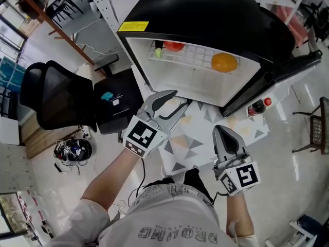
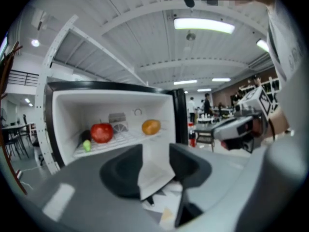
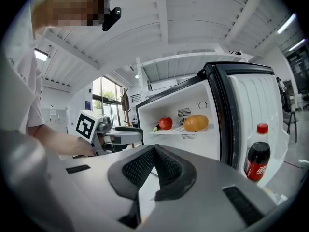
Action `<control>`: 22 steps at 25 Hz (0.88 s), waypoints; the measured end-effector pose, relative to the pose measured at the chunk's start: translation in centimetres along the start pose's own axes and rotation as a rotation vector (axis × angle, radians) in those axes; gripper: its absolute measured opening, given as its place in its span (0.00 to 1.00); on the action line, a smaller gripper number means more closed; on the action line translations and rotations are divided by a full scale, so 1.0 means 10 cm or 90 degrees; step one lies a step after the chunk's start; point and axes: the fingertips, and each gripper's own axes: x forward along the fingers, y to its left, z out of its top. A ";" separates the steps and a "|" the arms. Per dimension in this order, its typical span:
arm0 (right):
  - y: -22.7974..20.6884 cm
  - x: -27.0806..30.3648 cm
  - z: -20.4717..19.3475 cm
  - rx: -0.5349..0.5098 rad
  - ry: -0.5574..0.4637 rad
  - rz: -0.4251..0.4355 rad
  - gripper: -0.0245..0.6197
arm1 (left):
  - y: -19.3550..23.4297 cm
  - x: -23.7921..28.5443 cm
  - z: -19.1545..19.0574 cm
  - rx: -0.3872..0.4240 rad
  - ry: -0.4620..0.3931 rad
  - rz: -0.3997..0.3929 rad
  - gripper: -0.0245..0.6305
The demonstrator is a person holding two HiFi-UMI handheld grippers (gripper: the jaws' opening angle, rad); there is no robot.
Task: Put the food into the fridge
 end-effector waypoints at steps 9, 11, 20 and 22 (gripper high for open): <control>0.14 0.00 0.07 -0.020 -0.005 -0.006 0.04 | -0.07 -0.36 -0.19 -0.045 -0.007 0.023 0.20; 0.15 0.01 0.09 -0.024 -0.007 -0.009 0.04 | -0.07 -0.41 -0.21 -0.048 -0.009 0.027 0.17; 0.16 0.06 0.14 -0.037 -0.010 -0.020 0.04 | 0.00 -0.56 -0.29 -0.068 -0.013 0.041 0.09; 0.17 0.08 0.16 -0.041 -0.011 -0.021 0.04 | 0.00 -0.58 -0.27 -0.068 -0.016 0.041 0.08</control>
